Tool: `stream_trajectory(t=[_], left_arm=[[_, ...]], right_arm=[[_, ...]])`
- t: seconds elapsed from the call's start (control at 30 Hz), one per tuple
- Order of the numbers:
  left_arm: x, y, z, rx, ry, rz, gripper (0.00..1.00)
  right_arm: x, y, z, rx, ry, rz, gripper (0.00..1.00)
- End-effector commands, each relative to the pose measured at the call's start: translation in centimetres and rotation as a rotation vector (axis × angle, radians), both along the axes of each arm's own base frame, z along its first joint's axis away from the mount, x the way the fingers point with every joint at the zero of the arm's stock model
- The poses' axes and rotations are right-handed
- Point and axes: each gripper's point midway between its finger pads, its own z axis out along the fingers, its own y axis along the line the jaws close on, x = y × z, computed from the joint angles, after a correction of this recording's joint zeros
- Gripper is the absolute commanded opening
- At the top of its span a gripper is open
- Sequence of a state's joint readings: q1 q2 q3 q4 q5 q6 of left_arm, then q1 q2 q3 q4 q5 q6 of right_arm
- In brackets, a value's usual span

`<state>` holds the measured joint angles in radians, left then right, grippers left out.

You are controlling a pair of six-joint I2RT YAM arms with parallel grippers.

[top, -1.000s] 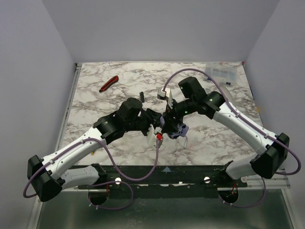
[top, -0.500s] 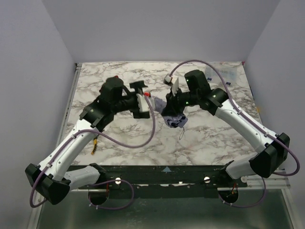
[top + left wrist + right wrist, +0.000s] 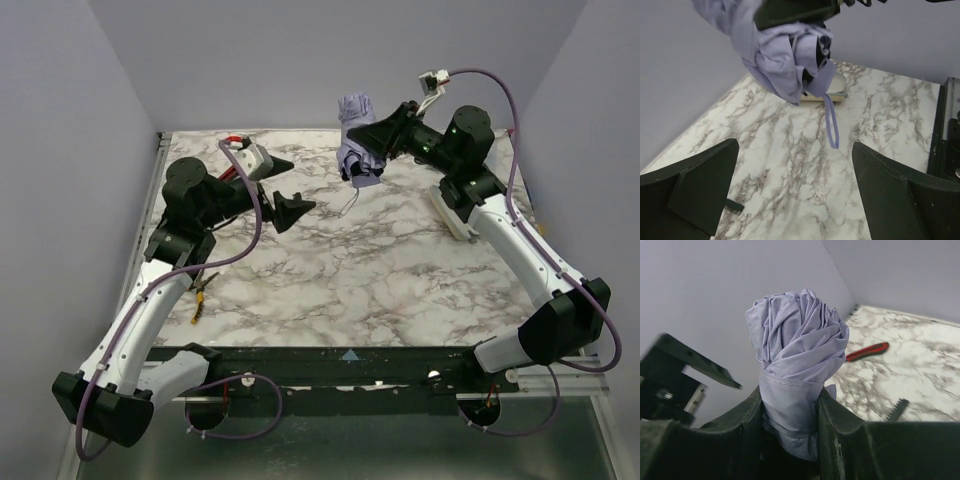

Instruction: Open the umbrella

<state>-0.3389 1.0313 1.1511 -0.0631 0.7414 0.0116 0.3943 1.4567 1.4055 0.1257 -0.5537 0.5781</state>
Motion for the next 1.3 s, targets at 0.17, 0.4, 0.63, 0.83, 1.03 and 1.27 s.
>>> stream_trajectory(t=[0.17, 0.4, 0.63, 0.83, 1.03, 1.27], left_arm=[[-2.5, -4.8, -0.4, 0.015, -0.075, -0.141, 0.99], [-2.3, -8.2, -1.1, 0.012, -0.016, -0.151, 0.76], [-0.7, -8.6, -2.1, -0.082, 0.205, -0.053, 0.67], [-1.3, -9.4, -3.3, -0.076, 0.237, -0.094, 0.56], [-2.4, -9.9, -3.7, -0.052, 0.212, -0.148, 0.18], [-6.1, -10.6, -6.7, 0.019, 0.220, -0.283, 0.00]], right_arm=[[-3.1, 0.2, 9.5, 0.259, -0.139, 0.089, 0.00], [-3.9, 0.1, 10.6, 0.286, -0.164, 0.105, 0.00], [-5.0, 0.0, 10.5, 0.286, -0.183, 0.125, 0.00], [-5.2, -0.2, 11.0, 0.293, -0.200, 0.116, 0.00], [-4.8, -0.4, 11.5, 0.305, -0.212, 0.096, 0.00], [-3.6, -0.7, 12.8, 0.324, -0.251, 0.041, 0.00]])
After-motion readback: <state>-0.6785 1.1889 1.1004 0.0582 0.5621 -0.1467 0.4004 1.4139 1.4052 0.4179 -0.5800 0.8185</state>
